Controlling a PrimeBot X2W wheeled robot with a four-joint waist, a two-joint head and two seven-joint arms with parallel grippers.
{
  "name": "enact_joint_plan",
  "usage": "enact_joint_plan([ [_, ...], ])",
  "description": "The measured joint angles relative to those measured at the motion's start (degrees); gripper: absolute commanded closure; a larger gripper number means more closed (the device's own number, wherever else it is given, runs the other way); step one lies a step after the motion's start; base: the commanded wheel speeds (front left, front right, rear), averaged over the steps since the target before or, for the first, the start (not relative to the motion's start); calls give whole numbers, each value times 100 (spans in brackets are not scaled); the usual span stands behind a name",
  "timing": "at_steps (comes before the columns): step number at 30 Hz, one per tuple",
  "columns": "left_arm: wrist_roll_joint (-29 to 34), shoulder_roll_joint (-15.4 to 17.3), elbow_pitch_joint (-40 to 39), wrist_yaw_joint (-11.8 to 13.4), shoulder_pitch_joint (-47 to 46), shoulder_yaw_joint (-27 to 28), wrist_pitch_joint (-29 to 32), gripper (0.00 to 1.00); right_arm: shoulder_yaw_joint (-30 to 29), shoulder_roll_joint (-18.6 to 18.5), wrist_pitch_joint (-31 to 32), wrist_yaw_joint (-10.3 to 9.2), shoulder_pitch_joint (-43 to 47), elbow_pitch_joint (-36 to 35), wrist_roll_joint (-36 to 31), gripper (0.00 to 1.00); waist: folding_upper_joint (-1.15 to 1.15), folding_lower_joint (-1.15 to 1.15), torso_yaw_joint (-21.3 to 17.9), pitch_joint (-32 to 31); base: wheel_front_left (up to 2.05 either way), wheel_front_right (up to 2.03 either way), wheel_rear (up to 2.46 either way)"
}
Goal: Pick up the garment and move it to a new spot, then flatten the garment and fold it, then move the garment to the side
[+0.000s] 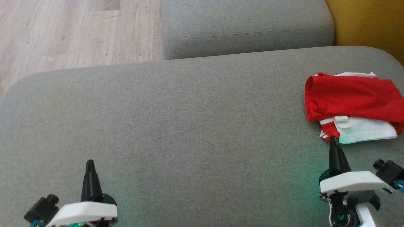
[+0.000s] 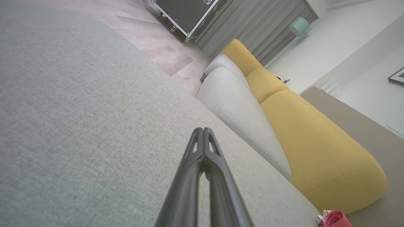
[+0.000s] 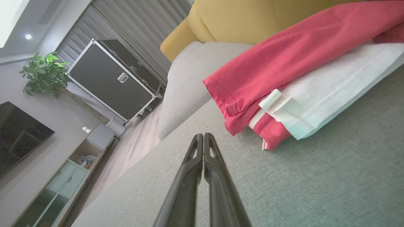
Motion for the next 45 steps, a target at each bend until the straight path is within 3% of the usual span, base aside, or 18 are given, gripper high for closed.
enact_joint_plan([
  [45,-2483,2,-8,0,-205,328,748,100,-386,2,740,0,2,-353,2827,100,0,0,29,47,0,0,0],
])
